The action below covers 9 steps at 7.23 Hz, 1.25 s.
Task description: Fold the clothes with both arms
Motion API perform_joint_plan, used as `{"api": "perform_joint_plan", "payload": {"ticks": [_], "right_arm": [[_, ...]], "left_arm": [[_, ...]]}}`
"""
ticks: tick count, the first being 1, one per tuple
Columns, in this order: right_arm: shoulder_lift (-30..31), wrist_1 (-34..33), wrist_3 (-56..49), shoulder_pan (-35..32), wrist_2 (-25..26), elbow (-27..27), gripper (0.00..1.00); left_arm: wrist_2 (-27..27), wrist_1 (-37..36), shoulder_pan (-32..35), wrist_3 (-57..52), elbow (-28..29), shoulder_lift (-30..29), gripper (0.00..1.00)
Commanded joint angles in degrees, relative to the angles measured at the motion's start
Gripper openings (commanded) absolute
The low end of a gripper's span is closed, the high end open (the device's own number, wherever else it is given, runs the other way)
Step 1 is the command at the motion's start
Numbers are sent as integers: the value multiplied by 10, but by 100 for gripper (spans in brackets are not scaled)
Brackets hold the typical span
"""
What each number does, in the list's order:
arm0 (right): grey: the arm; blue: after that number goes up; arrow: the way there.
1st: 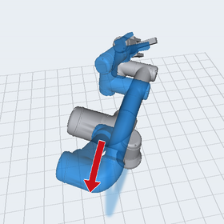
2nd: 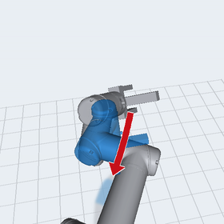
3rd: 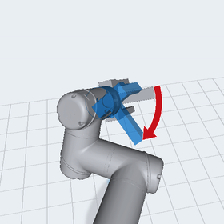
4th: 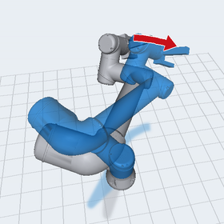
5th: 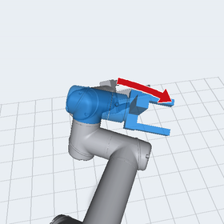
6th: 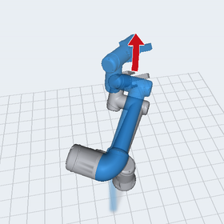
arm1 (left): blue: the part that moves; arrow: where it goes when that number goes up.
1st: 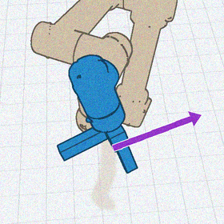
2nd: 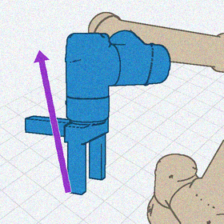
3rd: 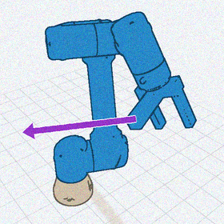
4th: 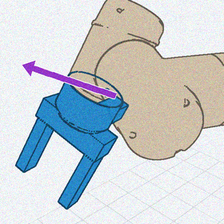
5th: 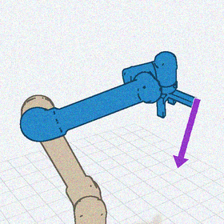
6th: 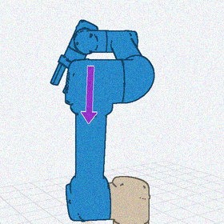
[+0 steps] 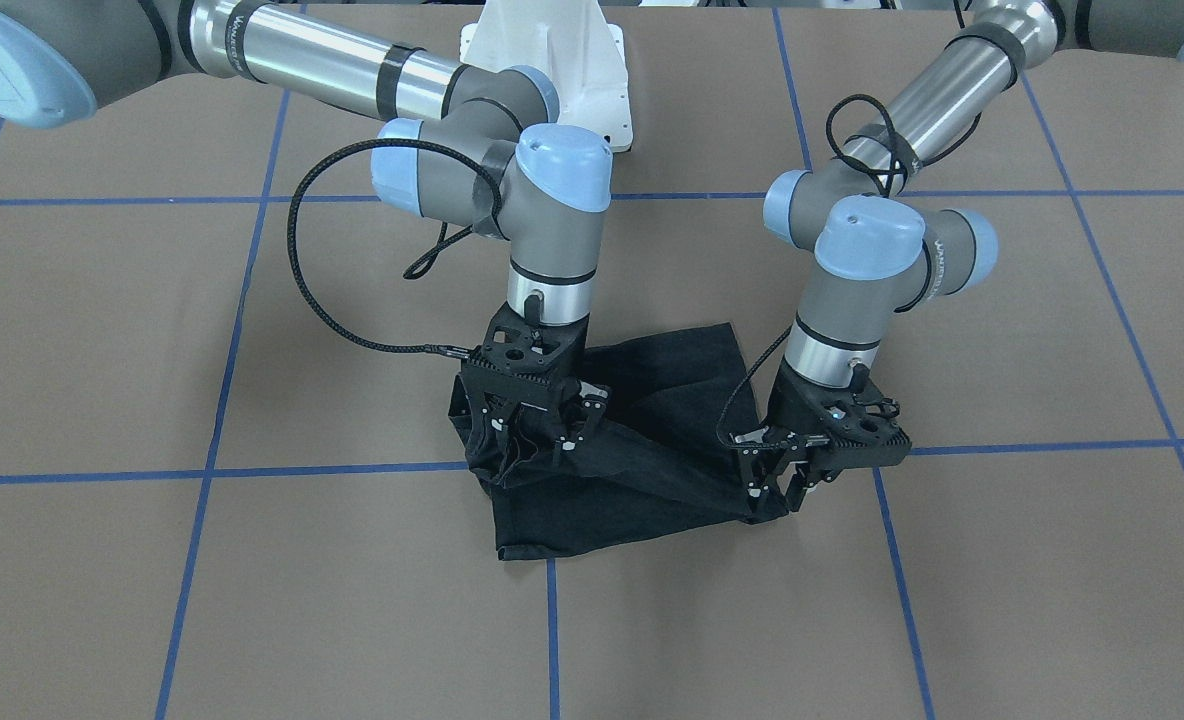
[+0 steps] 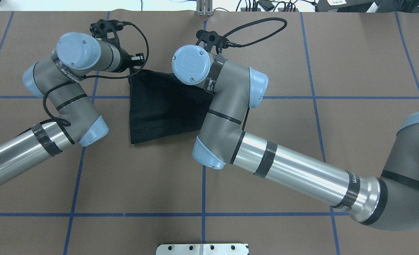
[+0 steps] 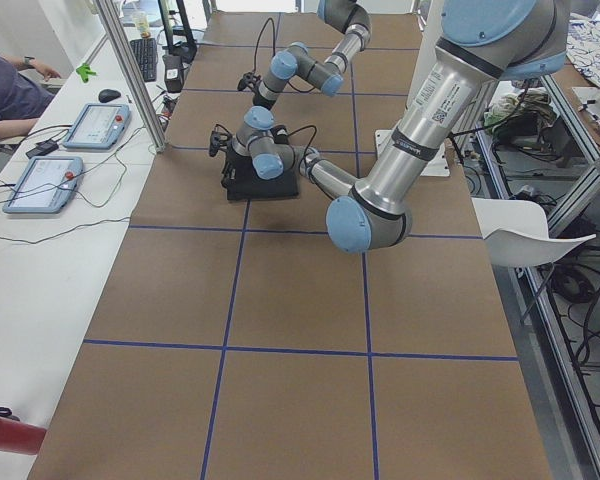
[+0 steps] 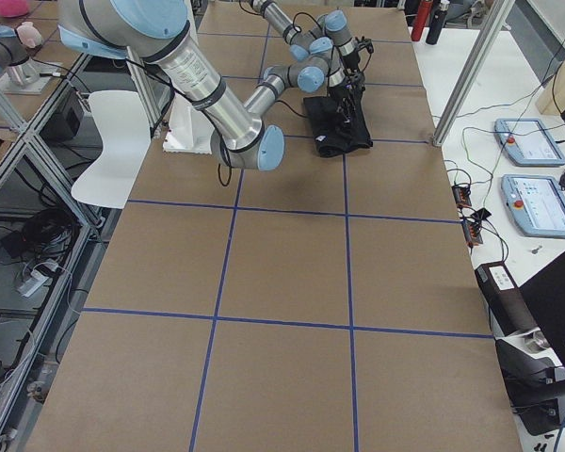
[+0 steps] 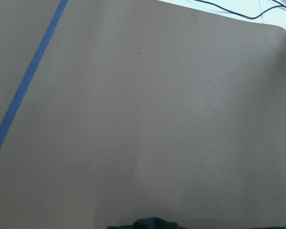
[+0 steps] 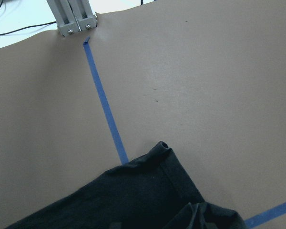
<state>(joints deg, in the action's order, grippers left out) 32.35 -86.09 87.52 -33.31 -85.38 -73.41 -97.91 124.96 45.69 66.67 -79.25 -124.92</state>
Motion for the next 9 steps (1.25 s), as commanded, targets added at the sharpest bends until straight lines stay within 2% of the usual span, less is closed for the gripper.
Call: {"api": "perform_joint_plan", "payload": {"ticks": [1, 2, 4, 5, 6, 7, 9], "right_arm": [[-48, -43, -13, -10, -51, -5, 100], [-71, -63, -2, 16, -44, -5, 100], [-70, -68, 45, 87, 48, 9, 98], [-68, -60, 48, 97, 76, 36, 73], [-69, -60, 40, 93, 79, 51, 25], [-68, -63, 35, 84, 79, 59, 0], [-69, -46, -13, 64, 78, 91, 0]], "left_arm": [[-61, 0, 40, -91, -27, 16, 100], [-63, 1, 48, -127, -34, 27, 100], [-63, 1, 49, -131, -49, 39, 100], [-64, 1, 49, -131, -63, 49, 100], [-64, 0, 49, -131, -77, 60, 100], [-79, 0, 49, -131, -89, 70, 100], [-82, -1, 49, -131, -101, 80, 100]]}}
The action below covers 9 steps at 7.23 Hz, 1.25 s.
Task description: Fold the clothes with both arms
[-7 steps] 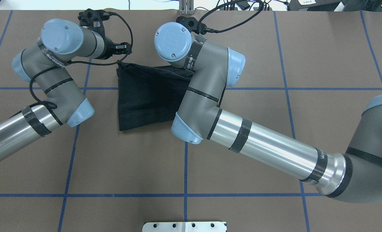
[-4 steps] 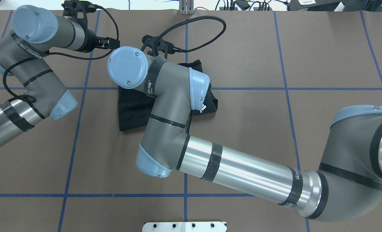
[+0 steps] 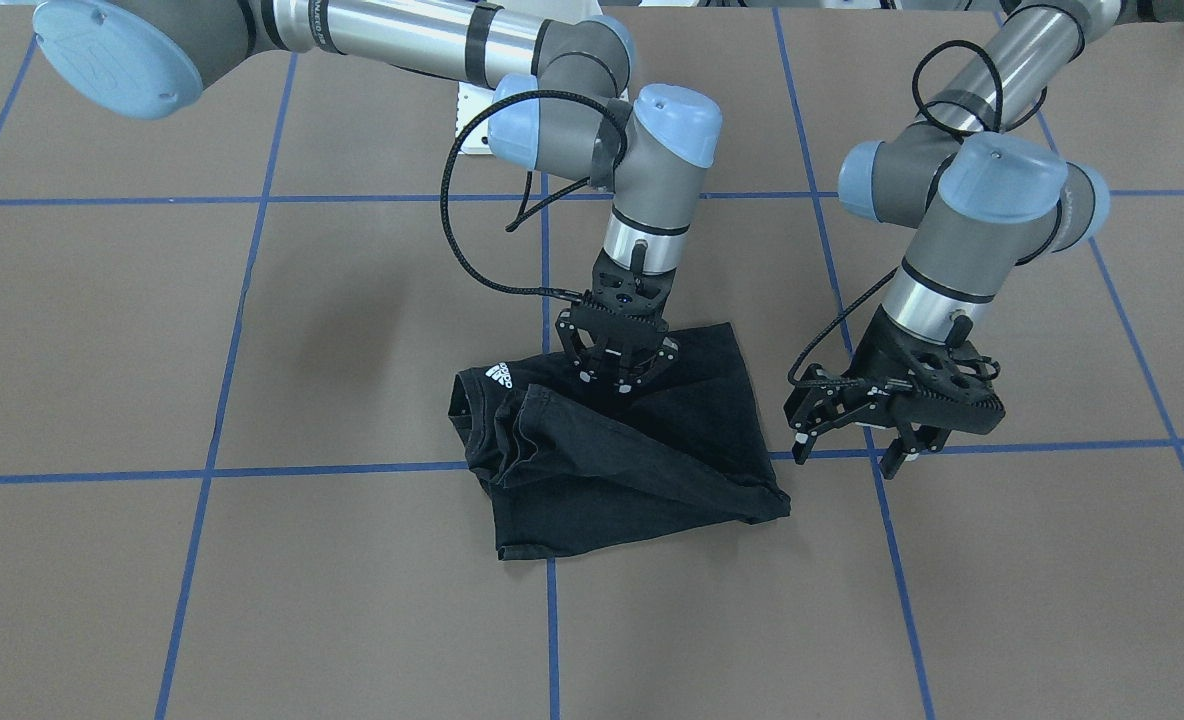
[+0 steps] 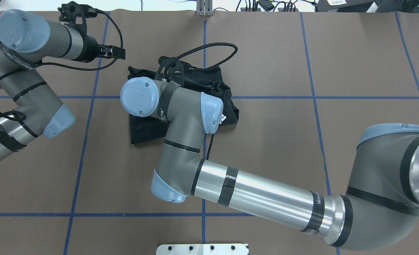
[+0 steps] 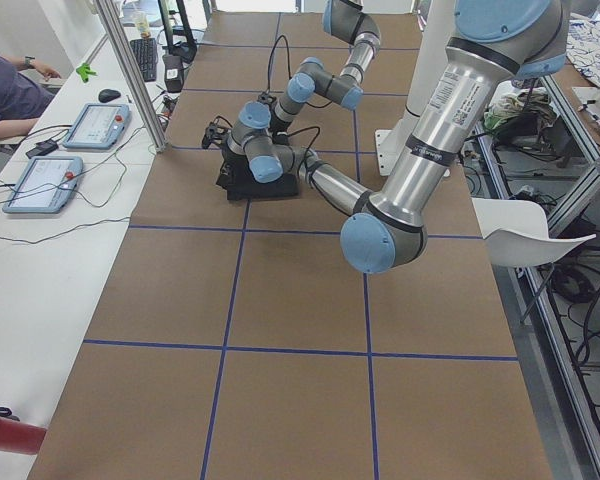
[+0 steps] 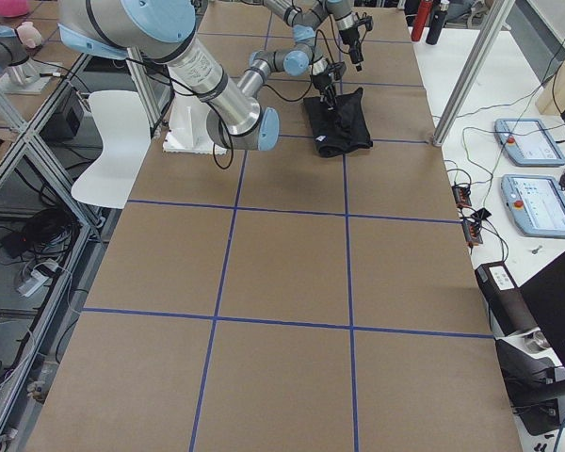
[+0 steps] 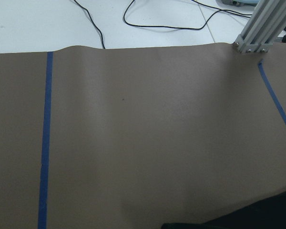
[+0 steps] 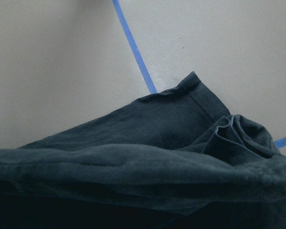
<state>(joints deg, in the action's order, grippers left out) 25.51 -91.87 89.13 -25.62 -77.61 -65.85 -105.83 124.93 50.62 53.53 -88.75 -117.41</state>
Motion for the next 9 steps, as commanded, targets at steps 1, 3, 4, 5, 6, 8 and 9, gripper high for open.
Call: {"api": "perform_joint_plan", "payload": {"ticks": [1, 3, 4, 5, 6, 8, 9], "right_arm": [[0, 54, -45, -26, 0, 60, 0], [-2, 131, -124, -95, -28, 111, 0], [-3, 142, -152, -125, -51, 127, 0], [-8, 161, -160, -139, -60, 129, 0], [-36, 160, -158, -151, -93, 128, 0], [-39, 129, -179, -167, -167, 103, 99], [-21, 56, -239, -185, -211, 67, 100]], "left_arm": [[-3, 0, 0, 0, -6, 5, 100], [-3, 0, 0, 0, -6, 6, 100], [-3, 0, 0, 0, -7, 7, 100], [-3, 0, 0, 1, -12, 8, 100], [-5, 0, 0, 1, -20, 18, 100], [-30, -25, 10, -8, -48, 38, 100], [-51, -67, 25, -85, -63, 40, 100]]}}
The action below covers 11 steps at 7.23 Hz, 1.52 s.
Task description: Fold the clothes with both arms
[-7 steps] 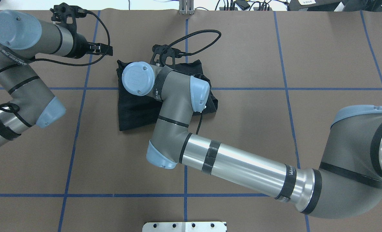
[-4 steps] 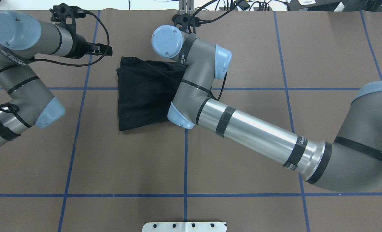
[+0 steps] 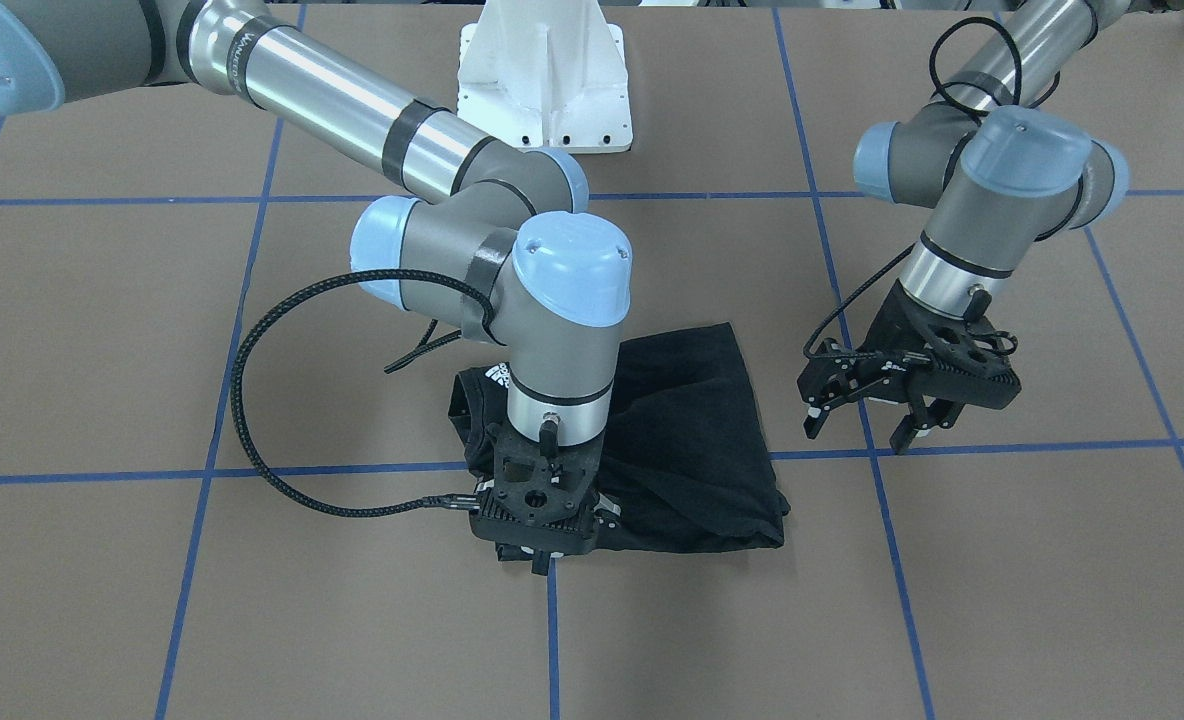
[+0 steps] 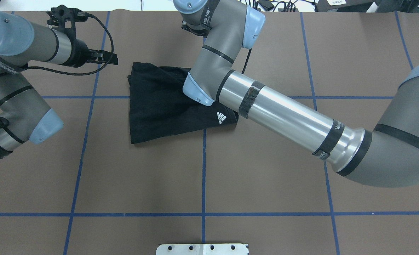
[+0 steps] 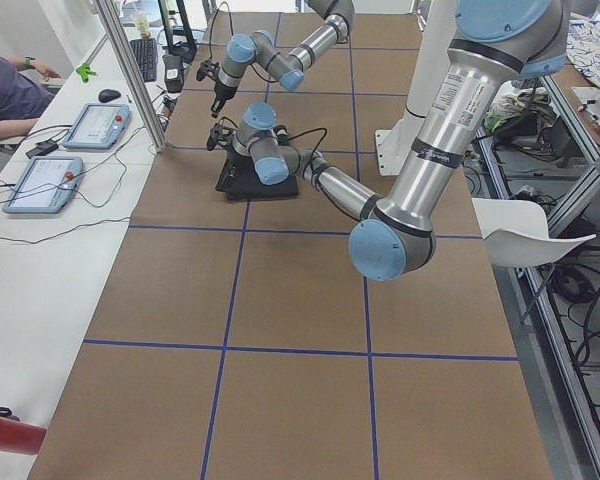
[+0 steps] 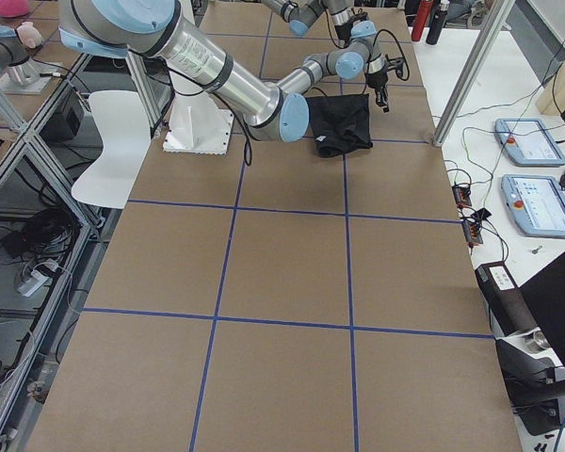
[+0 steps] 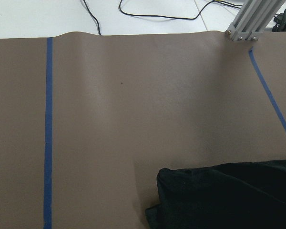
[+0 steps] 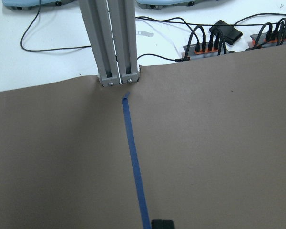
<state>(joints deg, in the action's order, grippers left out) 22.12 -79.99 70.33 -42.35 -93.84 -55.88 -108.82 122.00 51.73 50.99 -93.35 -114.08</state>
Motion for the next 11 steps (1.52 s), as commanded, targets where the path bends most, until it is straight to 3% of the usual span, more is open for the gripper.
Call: {"api": "perform_joint_plan", "payload": {"ticks": [1, 2, 4, 5, 6, 9, 11], "right_arm": [[67, -116, -132, -44, -104, -111, 100], [143, -137, -202, -77, -150, -187, 100], [280, -134, -312, -150, -243, -285, 100], [338, -134, -376, -195, -313, -296, 100], [389, -137, -436, -236, -343, -302, 100], [531, -143, -613, -358, -356, -308, 100], [607, -141, -621, -424, -392, -312, 100]], "left_arm": [[-43, -116, 35, -108, -37, 9, 100], [-67, -194, 60, -113, -65, 8, 100], [-157, -314, 140, -127, -74, 26, 100], [-166, -355, 172, -224, -84, 35, 100], [-165, -381, 207, -322, -80, 46, 100], [-177, -375, 323, -536, -39, 152, 100], [-184, -367, 333, -549, -9, 197, 100]]}}
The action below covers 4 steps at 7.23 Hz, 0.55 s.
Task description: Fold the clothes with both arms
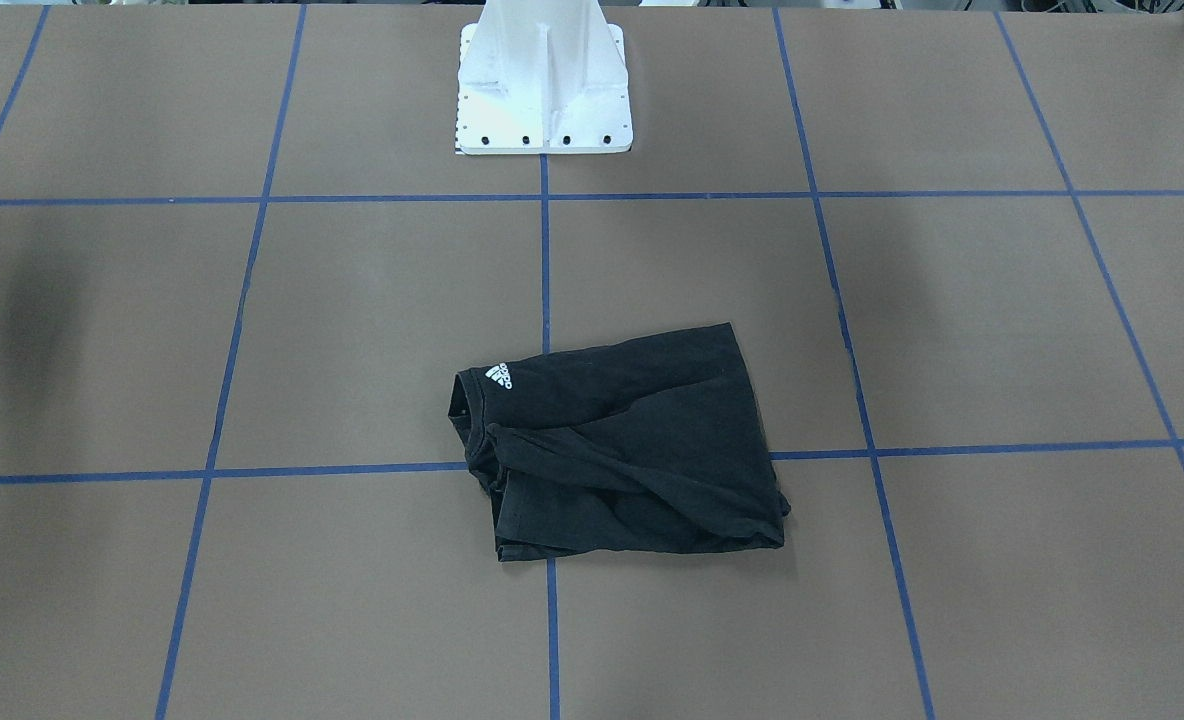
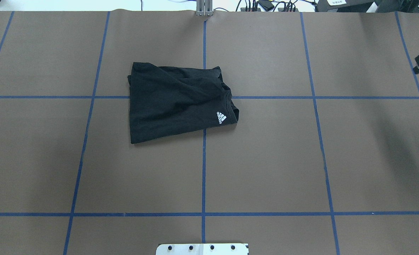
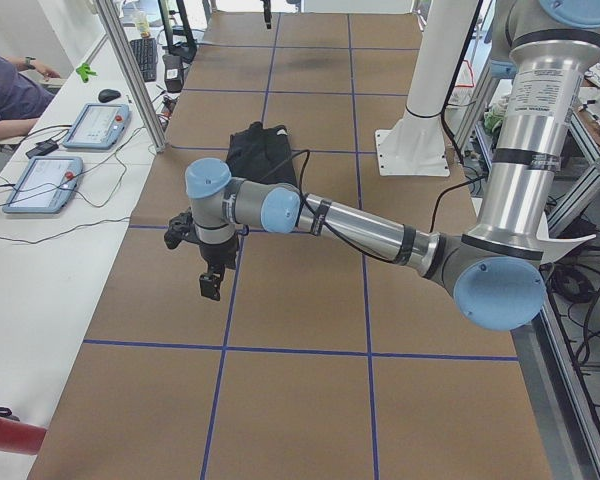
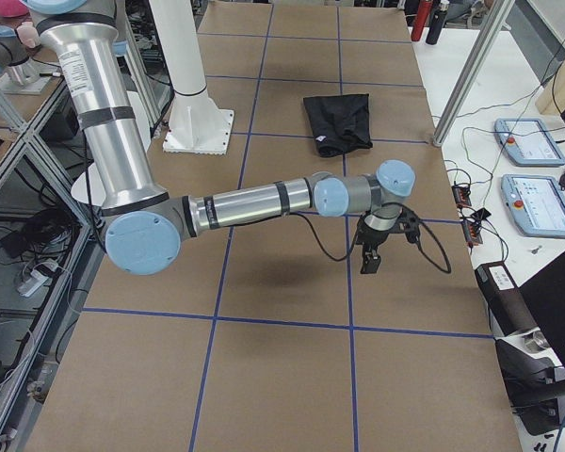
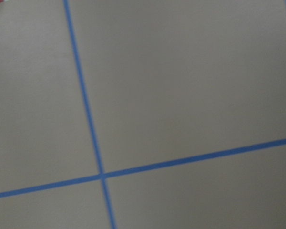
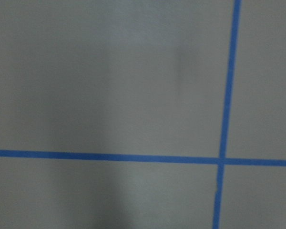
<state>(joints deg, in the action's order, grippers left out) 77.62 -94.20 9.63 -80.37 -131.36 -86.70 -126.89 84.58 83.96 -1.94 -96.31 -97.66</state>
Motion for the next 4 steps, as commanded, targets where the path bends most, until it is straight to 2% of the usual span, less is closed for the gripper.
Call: {"api": "perform_joint_plan", "payload": {"ticks": [1, 2, 4], "right_arm": [[79, 1, -17, -65, -15, -5, 100], [101, 2, -18, -77, -7, -2, 100], [115, 1, -18, -89, -8, -6, 100]], "left_arm": [[-5, 12, 24, -71, 23, 50, 100], [-14, 12, 50, -127, 21, 71, 100], [-48, 5, 65, -128, 24, 85, 100]]}}
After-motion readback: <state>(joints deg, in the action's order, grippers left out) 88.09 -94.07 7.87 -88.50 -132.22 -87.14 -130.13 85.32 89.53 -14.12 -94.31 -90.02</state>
